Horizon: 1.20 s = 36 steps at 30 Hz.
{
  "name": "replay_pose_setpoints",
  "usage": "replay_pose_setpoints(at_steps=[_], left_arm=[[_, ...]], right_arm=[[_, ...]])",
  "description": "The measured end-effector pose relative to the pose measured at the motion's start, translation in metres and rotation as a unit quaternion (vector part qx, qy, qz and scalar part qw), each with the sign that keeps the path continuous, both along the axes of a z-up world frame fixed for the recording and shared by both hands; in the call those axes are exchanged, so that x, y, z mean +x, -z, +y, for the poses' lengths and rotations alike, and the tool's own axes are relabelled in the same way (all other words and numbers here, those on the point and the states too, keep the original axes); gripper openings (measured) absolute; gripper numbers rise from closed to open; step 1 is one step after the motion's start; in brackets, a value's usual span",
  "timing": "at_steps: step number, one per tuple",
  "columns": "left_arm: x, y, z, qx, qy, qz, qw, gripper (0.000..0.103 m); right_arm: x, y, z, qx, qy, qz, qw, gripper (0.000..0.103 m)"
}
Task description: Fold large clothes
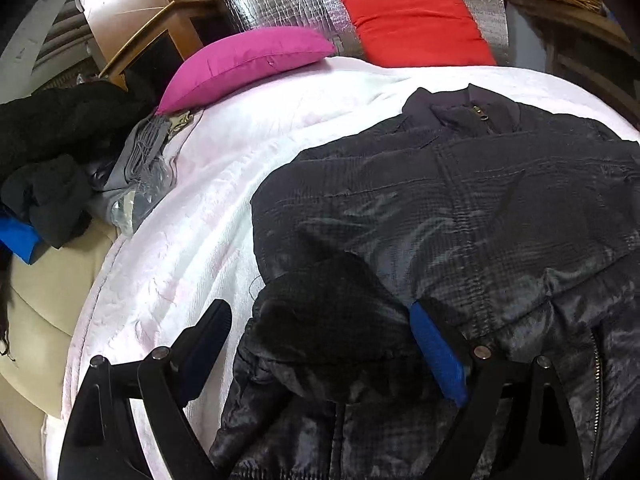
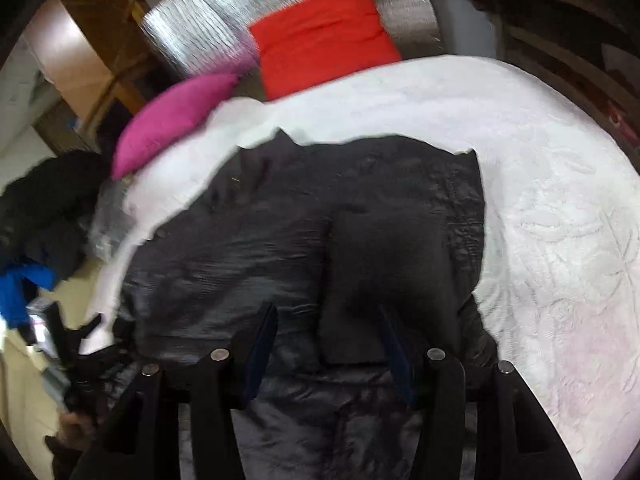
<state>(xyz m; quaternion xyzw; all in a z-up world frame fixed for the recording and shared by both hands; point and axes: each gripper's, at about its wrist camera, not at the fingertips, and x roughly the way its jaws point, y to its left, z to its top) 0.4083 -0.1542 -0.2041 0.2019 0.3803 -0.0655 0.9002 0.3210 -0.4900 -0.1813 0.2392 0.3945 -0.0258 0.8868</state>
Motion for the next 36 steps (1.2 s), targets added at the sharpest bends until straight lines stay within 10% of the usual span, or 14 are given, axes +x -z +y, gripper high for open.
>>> replay_pose_setpoints(at_steps=[15, 36], left_arm=[[-0.008, 0.000, -0.001, 0.003, 0.005, -0.011, 0.9999, 0.091], [-0.116, -0.002, 0.056, -0.063, -0.020, -0.013, 0.9977, 0.091]], right_arm=[[0.009, 0.011, 0.019, 0.003, -0.036, 0.039, 0.999, 0.057], [-0.145, 0.008, 0.017, 0.046, 0.025, -0.046, 0.998, 0.071]])
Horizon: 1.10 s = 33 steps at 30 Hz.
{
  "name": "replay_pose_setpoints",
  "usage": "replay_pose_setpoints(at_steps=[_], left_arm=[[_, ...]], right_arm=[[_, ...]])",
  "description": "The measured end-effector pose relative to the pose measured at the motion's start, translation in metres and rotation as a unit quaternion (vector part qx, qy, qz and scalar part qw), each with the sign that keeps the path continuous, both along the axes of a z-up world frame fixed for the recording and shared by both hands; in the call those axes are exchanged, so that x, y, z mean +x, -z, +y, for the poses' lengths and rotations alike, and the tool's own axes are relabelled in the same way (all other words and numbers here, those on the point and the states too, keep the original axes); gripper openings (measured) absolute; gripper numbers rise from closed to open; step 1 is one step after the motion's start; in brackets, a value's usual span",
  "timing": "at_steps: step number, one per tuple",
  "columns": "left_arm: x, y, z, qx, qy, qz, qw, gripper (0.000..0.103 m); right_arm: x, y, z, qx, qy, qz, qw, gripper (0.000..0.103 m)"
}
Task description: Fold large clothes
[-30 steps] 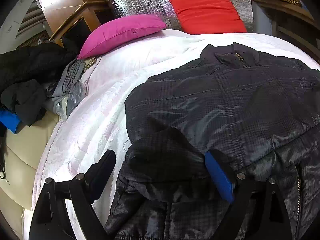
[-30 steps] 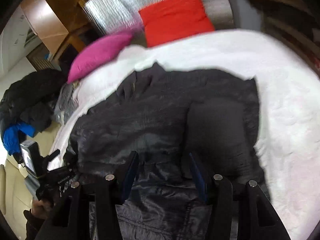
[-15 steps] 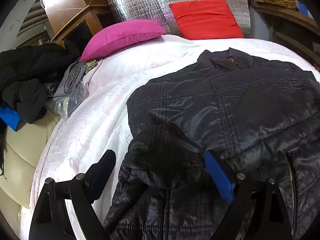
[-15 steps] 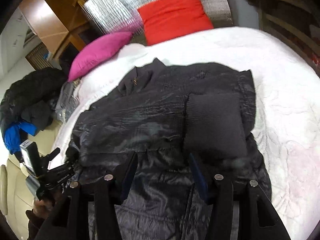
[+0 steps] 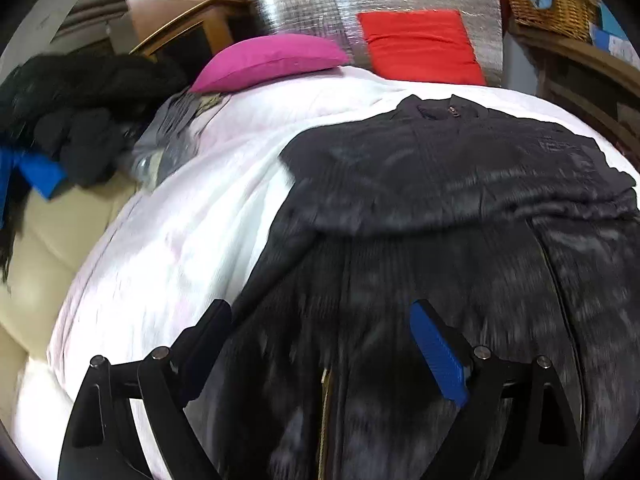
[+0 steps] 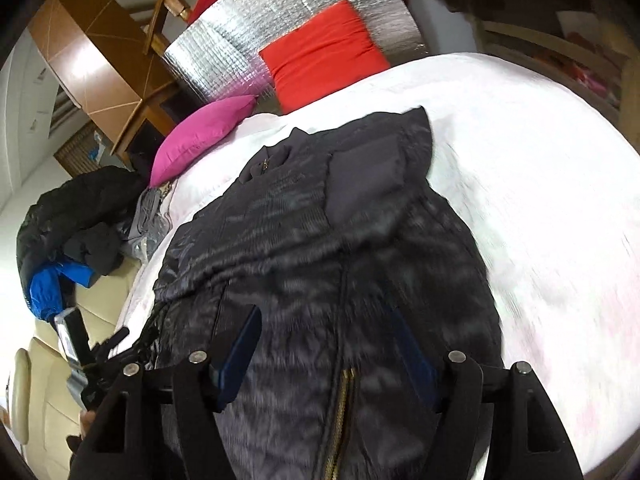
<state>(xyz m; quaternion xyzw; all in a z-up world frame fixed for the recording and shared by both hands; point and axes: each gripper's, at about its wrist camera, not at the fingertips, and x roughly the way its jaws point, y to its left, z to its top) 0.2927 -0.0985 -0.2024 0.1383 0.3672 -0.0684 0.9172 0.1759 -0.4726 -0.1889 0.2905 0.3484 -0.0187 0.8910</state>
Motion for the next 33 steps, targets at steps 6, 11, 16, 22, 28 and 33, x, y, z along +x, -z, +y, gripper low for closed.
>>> replay_pose_setpoints(at_steps=[6, 11, 16, 22, 28, 33], left_arm=[[-0.044, 0.009, 0.032, -0.003, -0.010, -0.001, 0.9999, 0.091], [-0.075, 0.022, 0.054, 0.004, -0.002, 0.021, 0.9998, 0.091], [-0.101, 0.035, 0.073, 0.012, -0.002, 0.044, 0.9989, 0.091], [-0.111, 0.043, 0.101, -0.019, -0.025, 0.091, 0.9954, 0.093], [-0.101, 0.053, 0.128, -0.090, -0.045, 0.150, 0.9835, 0.093], [-0.095, 0.074, 0.125, -0.131, -0.036, 0.204, 0.9695, 0.093]], right_arm=[[-0.044, 0.004, -0.003, 0.010, 0.012, 0.008, 1.000, 0.071], [-0.081, 0.012, -0.002, 0.002, 0.016, 0.041, 0.999, 0.072], [-0.110, 0.035, 0.008, -0.006, -0.004, 0.097, 0.995, 0.073], [-0.121, 0.079, 0.037, -0.003, -0.060, 0.172, 0.983, 0.073], [-0.108, 0.110, 0.045, 0.019, -0.068, 0.212, 0.975, 0.073], [-0.095, 0.132, 0.053, 0.038, -0.083, 0.233, 0.968, 0.073]])
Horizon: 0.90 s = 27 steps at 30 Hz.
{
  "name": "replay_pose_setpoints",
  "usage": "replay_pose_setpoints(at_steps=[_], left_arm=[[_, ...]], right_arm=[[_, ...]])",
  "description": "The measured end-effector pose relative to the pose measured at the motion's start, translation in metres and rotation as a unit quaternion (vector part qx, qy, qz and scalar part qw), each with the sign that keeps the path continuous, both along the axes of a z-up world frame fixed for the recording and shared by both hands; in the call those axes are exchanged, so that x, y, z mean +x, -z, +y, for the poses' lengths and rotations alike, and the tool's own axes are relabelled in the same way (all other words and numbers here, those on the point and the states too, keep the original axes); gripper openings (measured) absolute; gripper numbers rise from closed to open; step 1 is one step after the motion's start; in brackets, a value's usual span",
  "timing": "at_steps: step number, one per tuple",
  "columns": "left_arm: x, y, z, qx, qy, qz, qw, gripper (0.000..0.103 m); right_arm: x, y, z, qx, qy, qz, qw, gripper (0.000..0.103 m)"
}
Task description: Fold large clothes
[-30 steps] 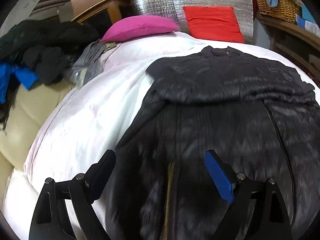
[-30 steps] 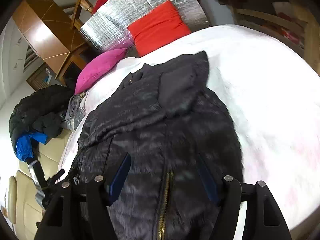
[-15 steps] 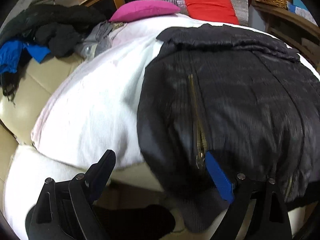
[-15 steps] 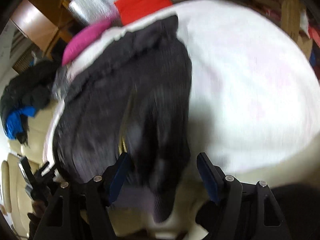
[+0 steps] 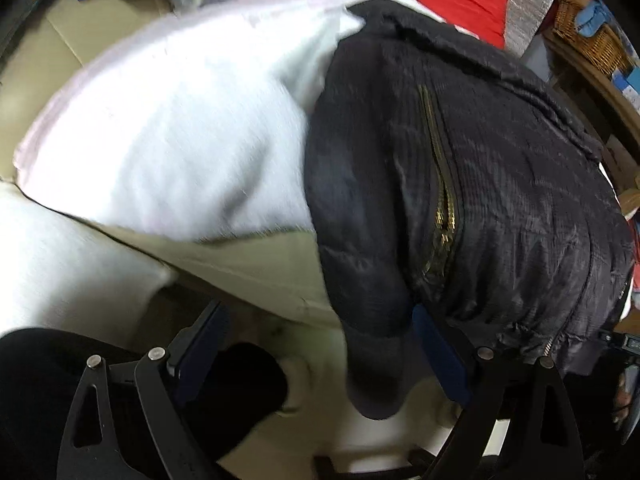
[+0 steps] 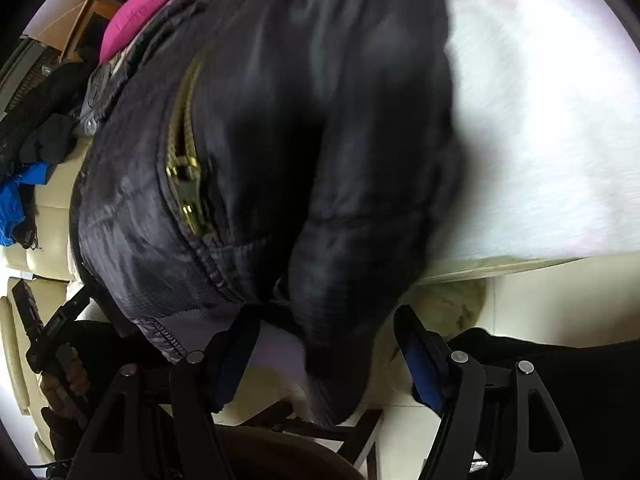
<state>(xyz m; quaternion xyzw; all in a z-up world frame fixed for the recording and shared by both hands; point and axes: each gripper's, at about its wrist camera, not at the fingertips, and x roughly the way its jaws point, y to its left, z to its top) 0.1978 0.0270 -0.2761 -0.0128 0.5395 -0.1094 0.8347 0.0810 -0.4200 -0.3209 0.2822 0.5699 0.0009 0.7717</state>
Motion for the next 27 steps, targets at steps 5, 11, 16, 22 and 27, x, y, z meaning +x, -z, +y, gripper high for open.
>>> replay_pose_setpoints(at_steps=[5, 11, 16, 22, 27], left_arm=[[-0.003, 0.020, -0.016, -0.038, 0.039, 0.038, 0.9978, 0.093], [-0.009, 0.028, -0.025, -0.063, 0.059, 0.041, 0.9954, 0.053], [-0.003, 0.045, -0.027, -0.057, 0.049, 0.068, 0.9949, 0.082], [-0.012, 0.055, -0.028, -0.076, 0.065, 0.060, 0.9932, 0.056], [-0.020, 0.047, -0.020, -0.105, 0.066, 0.049, 0.9911, 0.011]], right_arm=[[-0.001, -0.008, 0.007, 0.006, -0.019, -0.037, 0.999, 0.070], [-0.006, -0.018, 0.021, -0.003, -0.049, -0.052, 0.997, 0.066], [0.008, 0.001, 0.023, 0.000, -0.028, -0.005, 1.000, 0.072], [0.017, 0.008, 0.027, 0.003, -0.044, -0.007, 0.999, 0.057], [0.004, -0.016, 0.030, 0.000, -0.041, -0.048, 0.998, 0.027]])
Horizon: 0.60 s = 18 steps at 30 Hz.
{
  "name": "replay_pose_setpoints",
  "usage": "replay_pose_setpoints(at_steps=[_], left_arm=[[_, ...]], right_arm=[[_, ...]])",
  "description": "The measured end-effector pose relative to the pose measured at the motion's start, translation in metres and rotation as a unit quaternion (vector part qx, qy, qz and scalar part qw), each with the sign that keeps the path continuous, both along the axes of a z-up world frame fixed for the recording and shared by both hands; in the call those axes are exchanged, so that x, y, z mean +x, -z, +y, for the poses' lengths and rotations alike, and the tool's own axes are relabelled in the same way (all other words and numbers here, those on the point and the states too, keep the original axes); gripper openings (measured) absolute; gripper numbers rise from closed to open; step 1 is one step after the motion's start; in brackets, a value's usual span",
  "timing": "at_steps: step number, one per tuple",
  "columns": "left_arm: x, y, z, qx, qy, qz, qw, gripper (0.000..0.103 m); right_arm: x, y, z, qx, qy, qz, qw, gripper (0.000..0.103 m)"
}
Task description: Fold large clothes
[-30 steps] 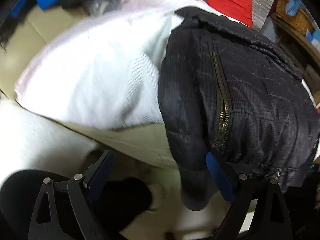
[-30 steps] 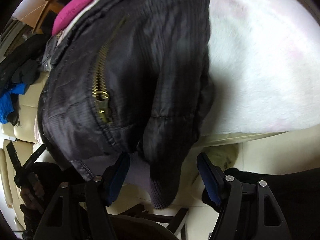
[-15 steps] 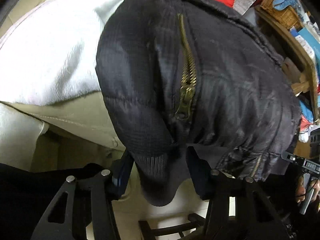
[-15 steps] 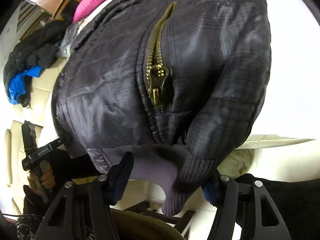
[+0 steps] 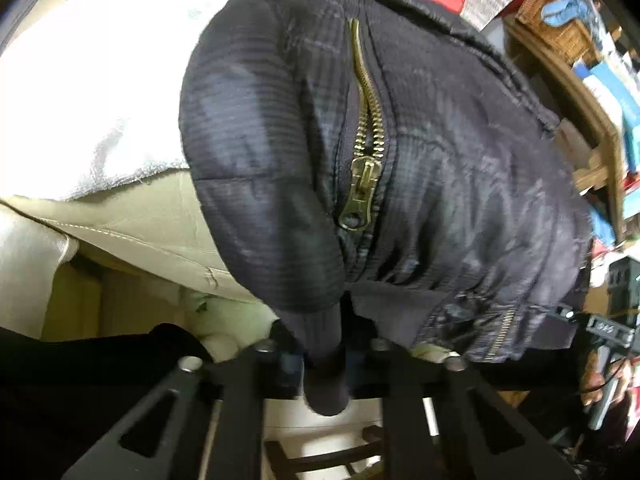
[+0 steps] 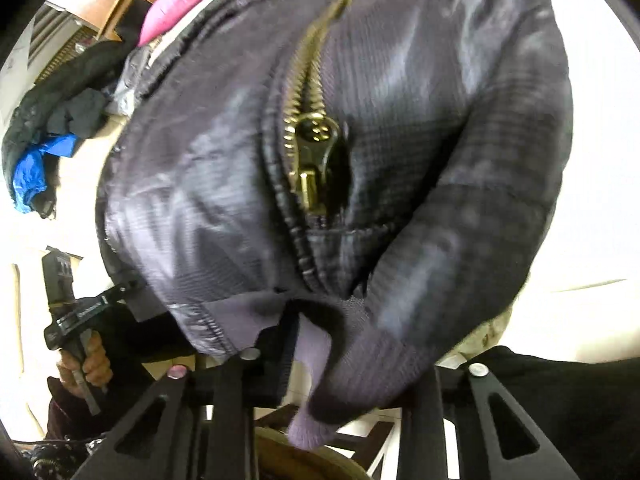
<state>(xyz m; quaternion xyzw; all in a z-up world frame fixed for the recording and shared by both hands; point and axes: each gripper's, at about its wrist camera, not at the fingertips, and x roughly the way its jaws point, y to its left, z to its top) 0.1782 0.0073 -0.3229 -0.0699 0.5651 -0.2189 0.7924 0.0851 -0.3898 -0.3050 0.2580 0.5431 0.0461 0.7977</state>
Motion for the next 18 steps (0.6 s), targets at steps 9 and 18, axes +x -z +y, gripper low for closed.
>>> replay_pose_setpoints(at_steps=[9, 18], left_arm=[[-0.027, -0.060, 0.012, -0.030, 0.037, -0.060, 0.9971, 0.008], [-0.017, -0.147, 0.018, -0.083, 0.072, -0.133, 0.9850, 0.008]], right_arm=[[-0.034, -0.040, 0.006, 0.006, -0.023, -0.050, 0.998, 0.026], [-0.052, -0.126, 0.007, 0.015, -0.048, -0.193, 0.980, 0.025]])
